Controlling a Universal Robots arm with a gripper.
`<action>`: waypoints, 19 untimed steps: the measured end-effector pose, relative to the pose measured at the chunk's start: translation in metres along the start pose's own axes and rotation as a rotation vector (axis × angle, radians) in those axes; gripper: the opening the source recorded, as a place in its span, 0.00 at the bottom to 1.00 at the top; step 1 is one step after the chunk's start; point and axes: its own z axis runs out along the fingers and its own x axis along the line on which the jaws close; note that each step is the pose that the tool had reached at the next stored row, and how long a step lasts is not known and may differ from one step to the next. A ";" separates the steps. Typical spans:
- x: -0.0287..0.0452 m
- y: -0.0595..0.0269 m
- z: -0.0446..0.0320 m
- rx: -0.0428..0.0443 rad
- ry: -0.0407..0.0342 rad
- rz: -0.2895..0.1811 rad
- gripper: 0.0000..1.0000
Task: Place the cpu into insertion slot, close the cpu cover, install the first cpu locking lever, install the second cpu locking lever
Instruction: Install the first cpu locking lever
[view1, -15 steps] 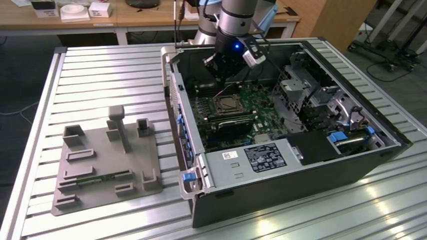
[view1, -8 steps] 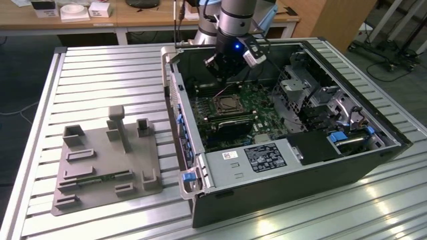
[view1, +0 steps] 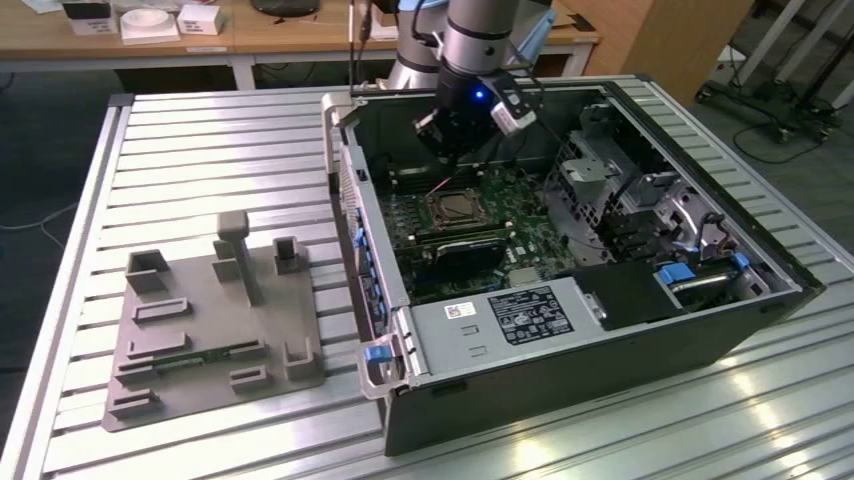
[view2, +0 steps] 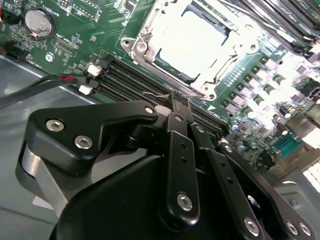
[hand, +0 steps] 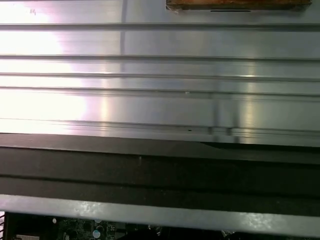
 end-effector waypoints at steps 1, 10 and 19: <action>-0.0008 0.0004 0.0006 0.0000 0.0000 0.000 0.11; -0.0082 0.0037 0.0083 0.0000 0.0001 0.000 0.11; -0.0160 0.0032 0.0171 0.0003 -0.0014 0.000 0.11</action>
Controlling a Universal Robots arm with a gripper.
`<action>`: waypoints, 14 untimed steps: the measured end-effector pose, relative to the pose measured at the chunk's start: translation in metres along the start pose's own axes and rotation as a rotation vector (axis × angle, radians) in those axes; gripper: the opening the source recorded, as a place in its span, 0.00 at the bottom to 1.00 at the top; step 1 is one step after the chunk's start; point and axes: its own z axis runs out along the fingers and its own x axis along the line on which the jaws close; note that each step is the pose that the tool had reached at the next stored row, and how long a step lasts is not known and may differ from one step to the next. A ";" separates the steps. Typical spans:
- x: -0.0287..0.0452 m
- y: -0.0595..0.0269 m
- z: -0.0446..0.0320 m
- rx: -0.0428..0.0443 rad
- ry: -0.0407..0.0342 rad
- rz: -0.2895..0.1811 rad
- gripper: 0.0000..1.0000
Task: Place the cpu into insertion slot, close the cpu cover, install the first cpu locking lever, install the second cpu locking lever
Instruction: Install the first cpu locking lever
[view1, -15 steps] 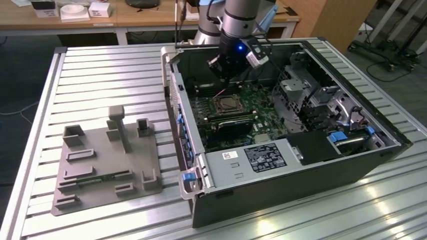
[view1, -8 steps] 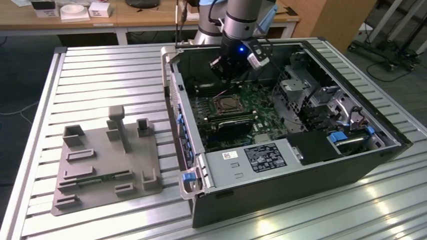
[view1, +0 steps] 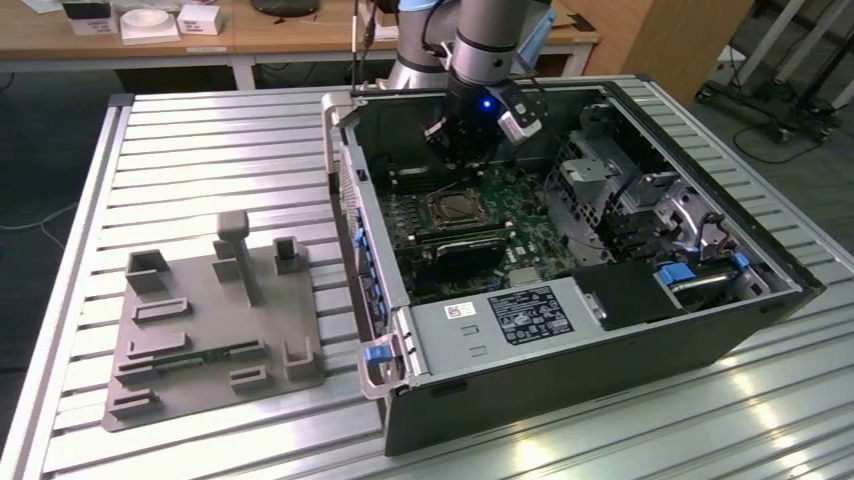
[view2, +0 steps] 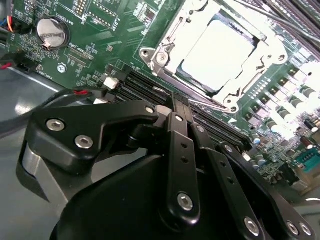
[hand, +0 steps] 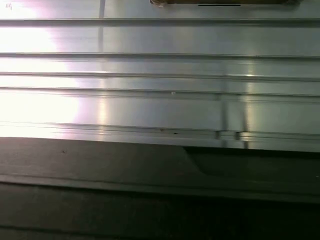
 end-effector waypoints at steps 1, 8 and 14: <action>-0.0009 -0.0001 0.0006 0.0001 -0.0004 0.000 0.11; -0.0031 -0.0003 0.0074 0.0010 -0.0034 0.000 0.11; -0.0039 -0.0005 0.0115 0.0010 -0.0041 0.000 0.11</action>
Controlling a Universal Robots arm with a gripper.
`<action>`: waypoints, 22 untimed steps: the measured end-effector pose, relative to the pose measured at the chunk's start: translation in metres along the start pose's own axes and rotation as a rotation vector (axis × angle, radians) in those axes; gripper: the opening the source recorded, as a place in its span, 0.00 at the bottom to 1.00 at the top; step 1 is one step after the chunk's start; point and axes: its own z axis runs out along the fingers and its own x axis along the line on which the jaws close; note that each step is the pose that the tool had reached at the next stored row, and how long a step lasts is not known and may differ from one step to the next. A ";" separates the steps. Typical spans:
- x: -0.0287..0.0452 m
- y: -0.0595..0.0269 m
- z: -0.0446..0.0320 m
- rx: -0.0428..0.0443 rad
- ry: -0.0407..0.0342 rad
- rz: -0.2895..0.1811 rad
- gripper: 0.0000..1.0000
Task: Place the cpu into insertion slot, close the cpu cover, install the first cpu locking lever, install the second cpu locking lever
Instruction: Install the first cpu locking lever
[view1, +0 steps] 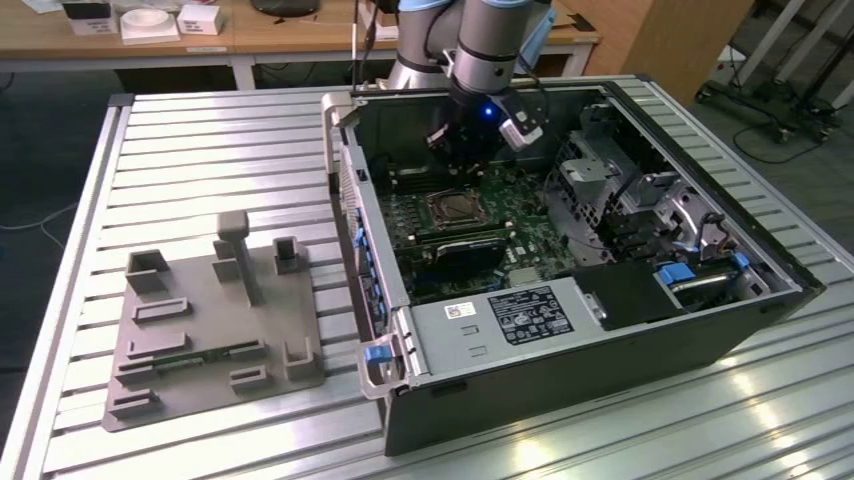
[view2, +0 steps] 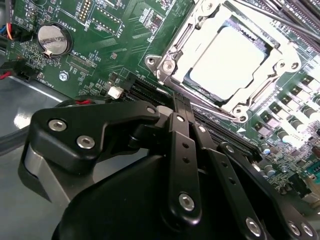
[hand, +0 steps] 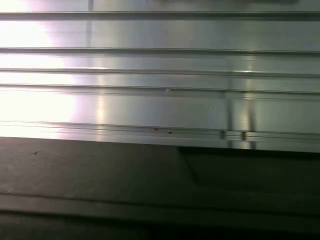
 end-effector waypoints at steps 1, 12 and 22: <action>-0.0001 0.0000 0.0003 0.0000 -0.0001 0.000 0.11; -0.0017 -0.0001 0.0023 0.0001 0.0000 0.000 0.11; -0.0017 0.0003 0.0033 0.0001 -0.0001 0.000 0.11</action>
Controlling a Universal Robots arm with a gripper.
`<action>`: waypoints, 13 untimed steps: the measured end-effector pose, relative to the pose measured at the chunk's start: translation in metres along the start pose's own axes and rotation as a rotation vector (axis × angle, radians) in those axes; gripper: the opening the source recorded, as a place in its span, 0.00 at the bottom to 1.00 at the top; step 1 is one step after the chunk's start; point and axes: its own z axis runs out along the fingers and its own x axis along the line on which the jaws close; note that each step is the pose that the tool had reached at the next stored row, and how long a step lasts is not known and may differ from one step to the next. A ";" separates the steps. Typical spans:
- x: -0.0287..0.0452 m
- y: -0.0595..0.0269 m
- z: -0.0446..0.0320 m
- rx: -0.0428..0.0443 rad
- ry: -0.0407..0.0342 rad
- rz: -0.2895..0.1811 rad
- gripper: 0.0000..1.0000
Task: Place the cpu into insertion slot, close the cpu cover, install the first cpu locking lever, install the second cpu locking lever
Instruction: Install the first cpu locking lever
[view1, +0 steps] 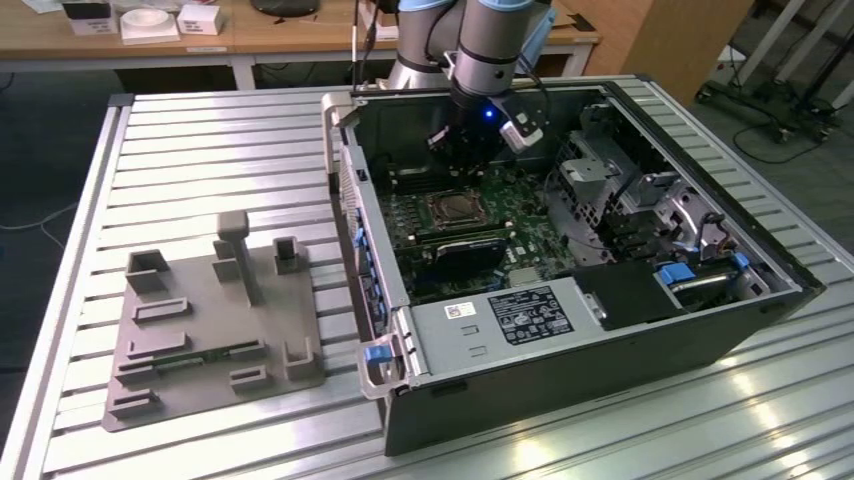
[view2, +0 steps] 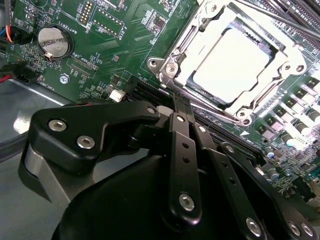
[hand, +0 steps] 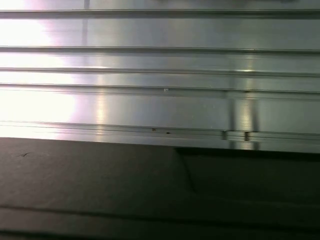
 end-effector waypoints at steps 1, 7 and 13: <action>0.0000 0.0000 0.0001 -0.0001 -0.0001 0.000 0.11; 0.0000 -0.0004 0.0000 0.0003 0.0000 0.000 0.11; 0.0000 -0.0004 -0.0005 0.0000 -0.0002 0.000 0.11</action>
